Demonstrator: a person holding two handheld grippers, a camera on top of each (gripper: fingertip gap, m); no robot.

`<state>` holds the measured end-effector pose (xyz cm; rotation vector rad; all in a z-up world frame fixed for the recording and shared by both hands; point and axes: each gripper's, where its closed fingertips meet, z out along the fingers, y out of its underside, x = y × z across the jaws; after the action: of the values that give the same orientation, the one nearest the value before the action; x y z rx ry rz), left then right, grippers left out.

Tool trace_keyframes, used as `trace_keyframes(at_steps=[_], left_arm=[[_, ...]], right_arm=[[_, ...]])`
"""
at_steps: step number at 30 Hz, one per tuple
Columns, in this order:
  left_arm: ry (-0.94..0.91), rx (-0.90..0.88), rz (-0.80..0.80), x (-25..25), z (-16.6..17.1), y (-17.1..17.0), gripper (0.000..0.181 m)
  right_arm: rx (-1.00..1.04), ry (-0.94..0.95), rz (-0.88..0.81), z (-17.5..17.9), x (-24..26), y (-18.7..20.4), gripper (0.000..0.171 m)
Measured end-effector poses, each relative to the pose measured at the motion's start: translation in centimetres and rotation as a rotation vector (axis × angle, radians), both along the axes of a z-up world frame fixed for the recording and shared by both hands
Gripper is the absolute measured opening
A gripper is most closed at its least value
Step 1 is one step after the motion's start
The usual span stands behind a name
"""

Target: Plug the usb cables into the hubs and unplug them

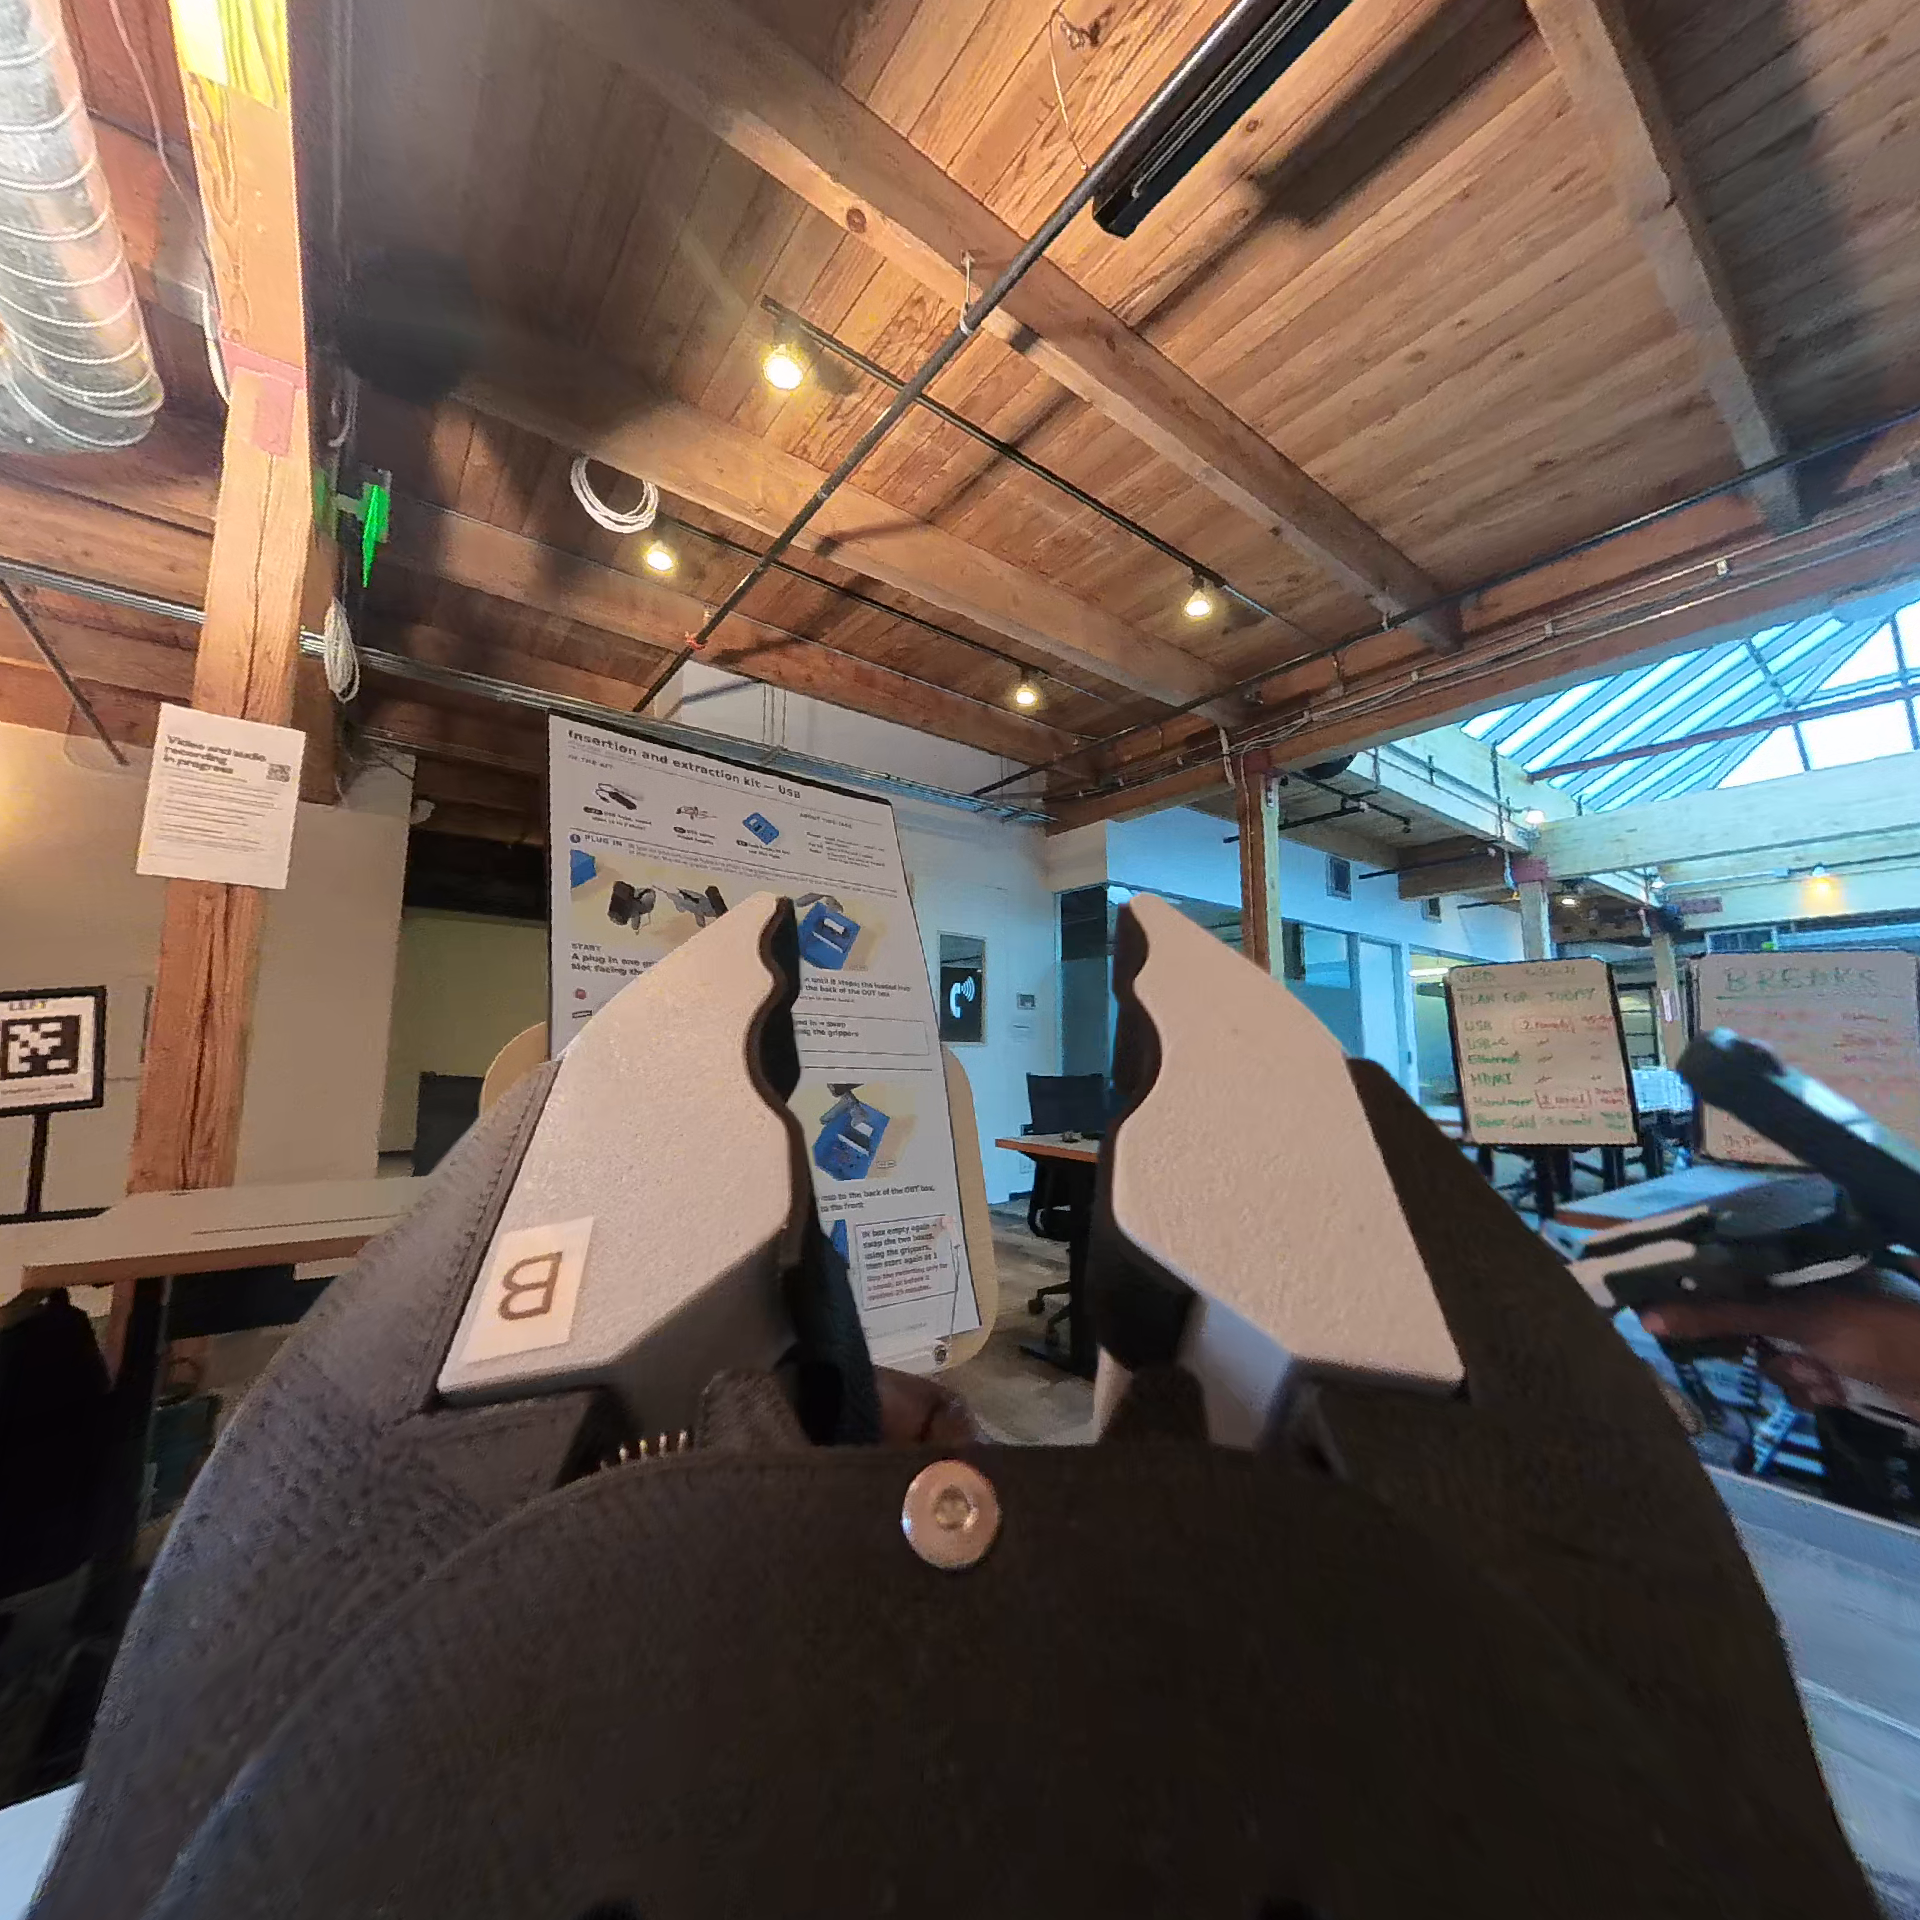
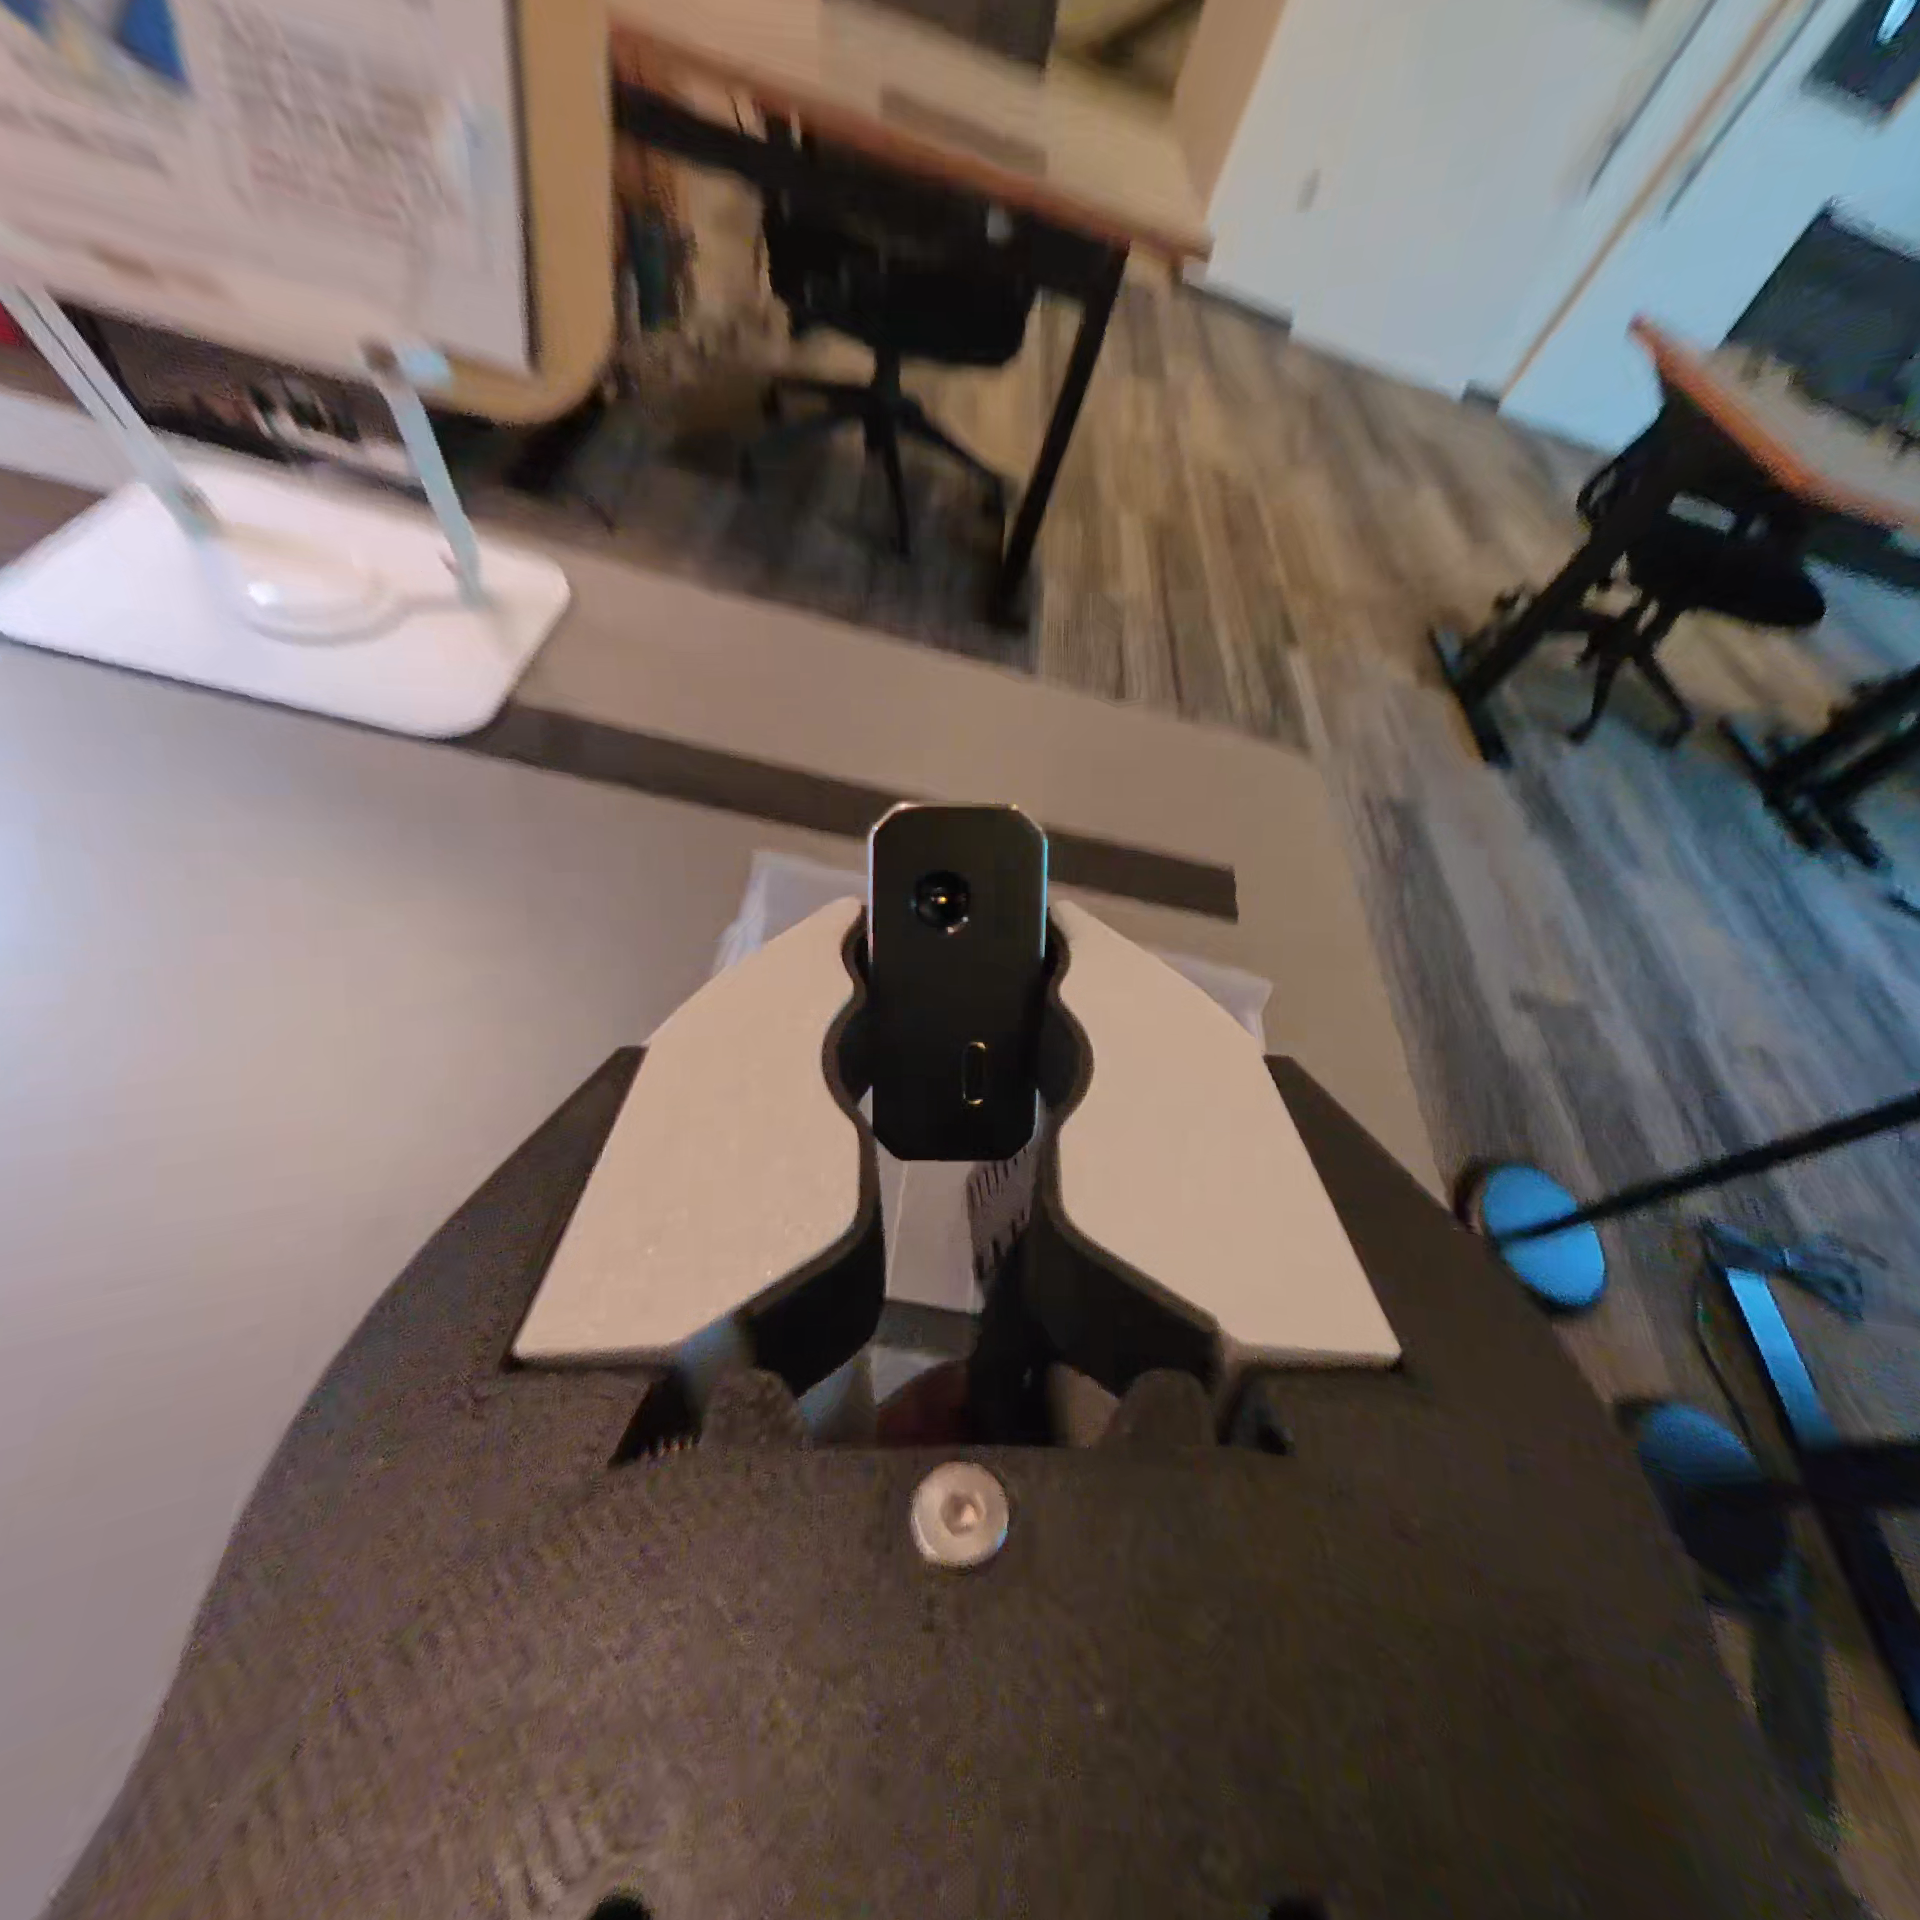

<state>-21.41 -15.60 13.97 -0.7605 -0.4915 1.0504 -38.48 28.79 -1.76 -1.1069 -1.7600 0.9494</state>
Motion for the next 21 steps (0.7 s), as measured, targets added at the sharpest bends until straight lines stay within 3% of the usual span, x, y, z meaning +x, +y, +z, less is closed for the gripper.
trace_keyframes(at_steps=[5,9,21], left_arm=[[-0.003,-0.017,0.033,0.0,0.1,-0.4,0.057],[-0.007,-0.021,0.056,0.1,0.2,-0.9,0.056],[0.010,-0.013,0.058,0.7,0.6,-1.3,0.054]], right_arm=[[0.035,-0.263,-0.028,-6.2,-1.4,0.7,0.028],[0.075,-0.405,-0.046,-9.3,-1.4,1.0,0.028],[0.049,-0.285,-0.064,-8.6,-3.3,0.9,0.029]])
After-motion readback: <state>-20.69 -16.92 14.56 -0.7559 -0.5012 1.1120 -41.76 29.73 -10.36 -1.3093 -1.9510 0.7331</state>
